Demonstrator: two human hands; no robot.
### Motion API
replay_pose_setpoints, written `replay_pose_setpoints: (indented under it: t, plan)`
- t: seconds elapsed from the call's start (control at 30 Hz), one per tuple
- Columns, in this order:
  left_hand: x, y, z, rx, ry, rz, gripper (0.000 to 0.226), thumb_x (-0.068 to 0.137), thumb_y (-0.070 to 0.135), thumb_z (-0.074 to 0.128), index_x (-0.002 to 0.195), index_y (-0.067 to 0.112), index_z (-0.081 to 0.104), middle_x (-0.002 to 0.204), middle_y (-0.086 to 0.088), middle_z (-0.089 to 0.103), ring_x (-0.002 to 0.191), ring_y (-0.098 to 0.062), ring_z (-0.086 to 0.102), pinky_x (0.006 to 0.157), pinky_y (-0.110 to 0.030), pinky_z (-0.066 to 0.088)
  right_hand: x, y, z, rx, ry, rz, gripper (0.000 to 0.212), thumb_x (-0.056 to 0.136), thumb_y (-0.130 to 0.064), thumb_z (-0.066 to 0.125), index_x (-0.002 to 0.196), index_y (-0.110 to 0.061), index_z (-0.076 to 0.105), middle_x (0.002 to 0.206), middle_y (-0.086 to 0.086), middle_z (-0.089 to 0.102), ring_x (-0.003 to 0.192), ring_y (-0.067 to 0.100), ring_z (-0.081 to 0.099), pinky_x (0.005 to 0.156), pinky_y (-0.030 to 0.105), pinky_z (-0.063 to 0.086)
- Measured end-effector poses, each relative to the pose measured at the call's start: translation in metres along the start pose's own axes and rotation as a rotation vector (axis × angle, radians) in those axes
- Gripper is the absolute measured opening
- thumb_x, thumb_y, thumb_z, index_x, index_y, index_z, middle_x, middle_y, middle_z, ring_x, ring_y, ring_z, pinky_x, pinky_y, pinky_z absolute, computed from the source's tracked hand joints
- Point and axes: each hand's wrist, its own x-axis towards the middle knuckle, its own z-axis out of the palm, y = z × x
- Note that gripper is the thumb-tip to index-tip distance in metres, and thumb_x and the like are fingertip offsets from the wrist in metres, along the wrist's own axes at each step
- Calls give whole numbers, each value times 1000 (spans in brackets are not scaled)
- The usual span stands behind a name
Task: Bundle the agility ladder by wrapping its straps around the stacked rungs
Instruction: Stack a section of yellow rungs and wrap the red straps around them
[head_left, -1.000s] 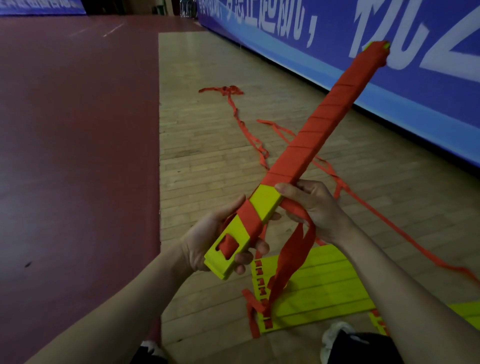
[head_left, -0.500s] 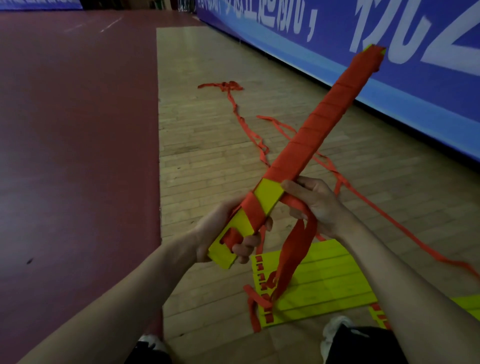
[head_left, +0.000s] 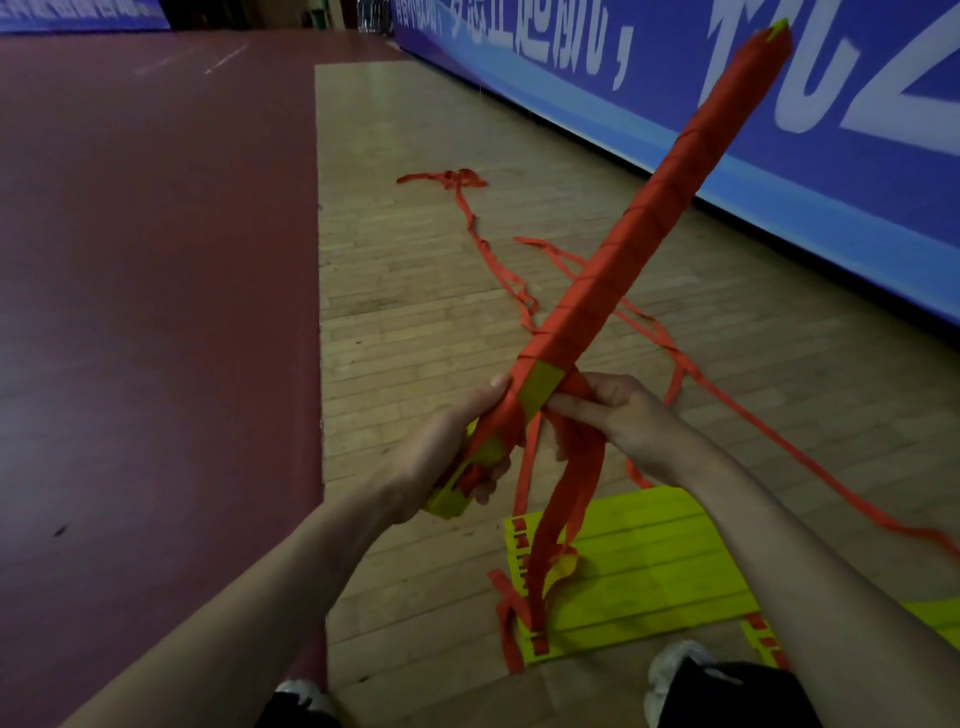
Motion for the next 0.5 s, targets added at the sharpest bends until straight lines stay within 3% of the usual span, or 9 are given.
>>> replay_pose_setpoints:
  t: [0.2,0.33,0.4,0.47,0.5]
  plan:
    - [7,-4,-2,19,169,99,54,79,61,53,85,9,66,69,-11,57,54,-17,53,54,-29,47,0,2,0,-82,105,22,13,87,-11,65,75,-11,61,52,-2,57,36,8,46,40,19,37]
    - [9,-8,-4,66,254,187,50,79,61,64,92,12,70,73,-4,58,61,-14,55,58,-29,47,5,-1,6,-92,163,-57,17,87,-10,67,72,-13,61,45,-9,46,34,2,35,37,17,26]
    - [10,-9,-1,82,284,199,61,76,58,63,100,3,66,76,-5,56,62,-13,53,57,-27,44,3,-3,9,-165,172,-120,17,87,-9,68,72,-13,63,43,-8,48,41,-2,43,44,13,32]
    - [11,-10,1,71,305,201,67,73,58,68,97,-4,61,75,-8,53,64,-16,50,56,-28,40,3,-2,9,-278,176,-176,15,85,-19,72,78,-5,68,55,4,56,58,4,49,59,23,39]
    - [11,-11,2,65,313,199,67,72,58,71,94,-4,60,73,-8,52,63,-17,49,55,-29,38,2,-2,7,-306,165,-185,24,82,-26,74,82,-2,68,63,8,57,64,10,49,63,29,38]
